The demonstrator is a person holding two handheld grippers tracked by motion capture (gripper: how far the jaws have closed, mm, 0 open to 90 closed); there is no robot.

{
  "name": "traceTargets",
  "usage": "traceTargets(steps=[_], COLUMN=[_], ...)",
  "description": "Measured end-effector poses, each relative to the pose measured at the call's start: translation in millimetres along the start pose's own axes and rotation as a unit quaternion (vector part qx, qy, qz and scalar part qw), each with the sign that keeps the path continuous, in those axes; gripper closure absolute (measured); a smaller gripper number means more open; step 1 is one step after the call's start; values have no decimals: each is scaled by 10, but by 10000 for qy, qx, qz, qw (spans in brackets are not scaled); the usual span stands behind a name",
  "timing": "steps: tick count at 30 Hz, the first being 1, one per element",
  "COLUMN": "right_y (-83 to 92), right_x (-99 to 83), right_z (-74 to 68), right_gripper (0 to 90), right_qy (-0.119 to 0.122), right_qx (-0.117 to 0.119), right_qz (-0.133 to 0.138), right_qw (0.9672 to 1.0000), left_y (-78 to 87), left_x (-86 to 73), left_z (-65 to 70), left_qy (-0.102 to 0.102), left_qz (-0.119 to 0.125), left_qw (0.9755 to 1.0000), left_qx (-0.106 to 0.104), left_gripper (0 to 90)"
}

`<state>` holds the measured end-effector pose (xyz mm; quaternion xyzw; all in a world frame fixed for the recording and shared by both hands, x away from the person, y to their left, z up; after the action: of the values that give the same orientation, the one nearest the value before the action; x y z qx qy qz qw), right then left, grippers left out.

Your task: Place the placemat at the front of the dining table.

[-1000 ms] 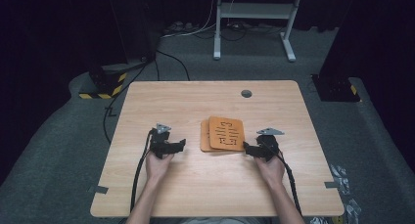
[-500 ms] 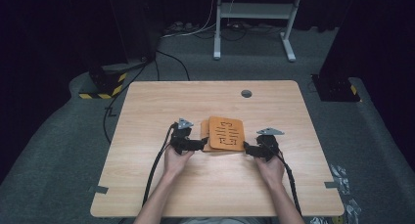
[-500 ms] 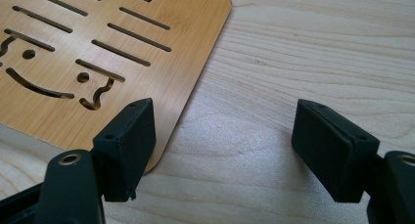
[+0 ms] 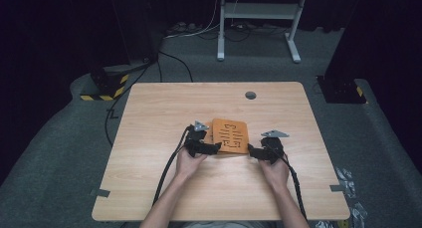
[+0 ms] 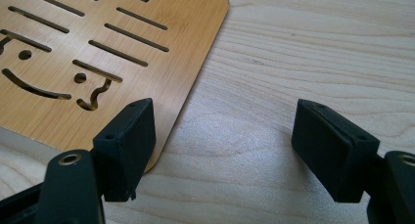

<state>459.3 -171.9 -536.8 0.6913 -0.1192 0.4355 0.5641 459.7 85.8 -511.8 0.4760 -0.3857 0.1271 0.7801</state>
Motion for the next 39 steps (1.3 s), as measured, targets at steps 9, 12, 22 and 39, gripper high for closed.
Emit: traceTargets(steps=[9,12,22,39], right_y=[0,0,0,3], right_x=[0,0,0,-1], right_z=[0,0,0,8], right_gripper=[242,242,242,244], right_qy=[-1,-2,0,-34], right_qx=[-1,-1,0,-12], right_qz=[-1,1,1,-1], right_qw=[10000,10000,10000,10000], left_y=[-83,-101,-155,-124], left_x=[30,29,42,132], left_z=[78,87,160,236], left_qy=[48,40,6,-133], left_qz=[-80,-89,-141,-38], left_qw=[9999,9999,9998,9998], left_qx=[-77,-74,-163,-158], left_gripper=[180,191,202,216])
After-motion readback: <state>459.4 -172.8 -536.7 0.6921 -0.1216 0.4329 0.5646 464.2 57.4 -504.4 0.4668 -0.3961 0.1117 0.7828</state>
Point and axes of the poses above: each handheld gripper's, and its own axes: y roughly backward along the jaws, x roughly out of its top, z roughly to its right, the point moved 2 cm from there along -y, roughly forward along the jaws, and after that the axes turned 6 degrees about y, right-handed, at the moved point
